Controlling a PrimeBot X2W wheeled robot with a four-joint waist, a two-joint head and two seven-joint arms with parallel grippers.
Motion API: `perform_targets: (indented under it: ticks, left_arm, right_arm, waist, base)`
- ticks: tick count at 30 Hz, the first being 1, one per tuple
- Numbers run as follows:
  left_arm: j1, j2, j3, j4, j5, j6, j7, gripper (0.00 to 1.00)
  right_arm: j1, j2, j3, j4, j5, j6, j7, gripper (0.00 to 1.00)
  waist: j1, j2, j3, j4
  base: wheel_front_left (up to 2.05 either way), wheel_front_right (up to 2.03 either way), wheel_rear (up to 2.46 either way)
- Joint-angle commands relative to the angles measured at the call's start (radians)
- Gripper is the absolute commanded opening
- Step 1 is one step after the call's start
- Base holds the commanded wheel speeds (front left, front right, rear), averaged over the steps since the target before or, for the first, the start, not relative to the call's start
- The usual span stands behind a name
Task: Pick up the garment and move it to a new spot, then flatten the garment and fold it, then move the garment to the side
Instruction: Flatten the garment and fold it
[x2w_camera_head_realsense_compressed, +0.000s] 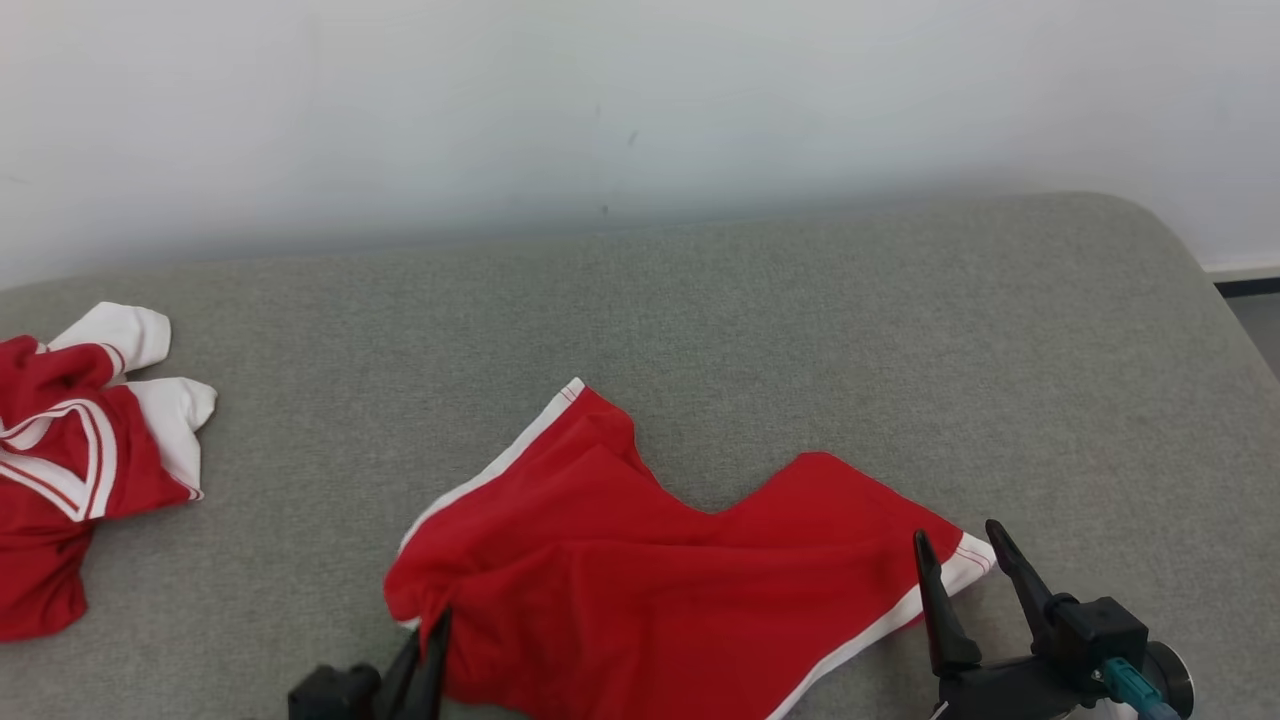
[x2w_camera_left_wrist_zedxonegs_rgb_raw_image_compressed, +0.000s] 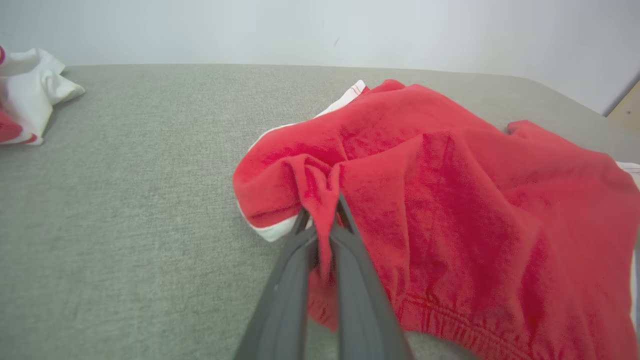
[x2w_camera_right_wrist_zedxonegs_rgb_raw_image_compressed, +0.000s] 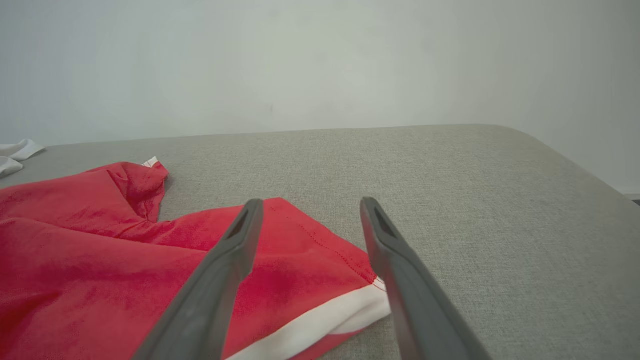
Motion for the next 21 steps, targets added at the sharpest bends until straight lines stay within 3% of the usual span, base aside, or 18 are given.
perform_targets:
  ticks: [1,11,21]
  left_arm:
    - [-0.030,0.014,-0.003,-0.001,-0.003,0.001,-0.002,0.00]
    - [-0.244,0.128,-0.041,-0.026,0.014,0.001,-0.002,0.00]
    - [-0.426,0.232,-0.080,0.095,-0.020,0.002,-0.002,0.00]
  right_arm:
    - [-0.006,0.003,-0.001,-0.002,0.003,0.003,-0.001,1.00]
    - [-0.029,0.017,-0.015,-0.009,-0.003,0.003,-0.001,1.00]
    - [-0.064,0.025,-0.013,-0.015,-0.011,0.003,-0.001,1.00]
  waist:
    - [0.0000,0.0000,0.017,-0.016]
    - [0.0000,0.0000,0.064,-0.069]
    - [0.0000,0.0000,0.115,-0.138]
  base:
    - [0.00,0.00,0.00]
    - [0.00,0.00,0.00]
    - [0.00,0.00,0.00]
